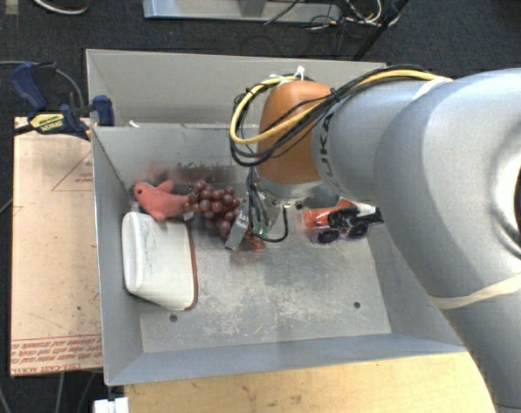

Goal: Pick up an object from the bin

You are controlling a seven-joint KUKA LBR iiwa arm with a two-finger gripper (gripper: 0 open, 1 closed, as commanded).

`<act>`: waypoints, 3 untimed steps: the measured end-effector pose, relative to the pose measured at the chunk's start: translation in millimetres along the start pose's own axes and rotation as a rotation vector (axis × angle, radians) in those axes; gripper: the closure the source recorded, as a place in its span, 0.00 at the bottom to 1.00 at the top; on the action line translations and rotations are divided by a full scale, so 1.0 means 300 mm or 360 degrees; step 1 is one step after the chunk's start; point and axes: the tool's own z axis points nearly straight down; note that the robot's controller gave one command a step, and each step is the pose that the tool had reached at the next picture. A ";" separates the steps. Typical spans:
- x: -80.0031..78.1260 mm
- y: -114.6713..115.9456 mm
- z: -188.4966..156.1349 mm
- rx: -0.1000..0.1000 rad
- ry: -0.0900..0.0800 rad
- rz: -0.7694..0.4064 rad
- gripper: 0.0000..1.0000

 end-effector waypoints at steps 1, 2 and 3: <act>0.005 -0.004 -0.050 0.0007 0.0009 -0.0001 1.00; 0.002 -0.001 -0.124 0.0002 0.0003 -0.0001 1.00; 0.002 0.000 -0.183 0.0003 0.0004 -0.0003 1.00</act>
Offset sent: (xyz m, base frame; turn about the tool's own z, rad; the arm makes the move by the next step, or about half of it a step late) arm 0.0001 0.0001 0.0658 0.0000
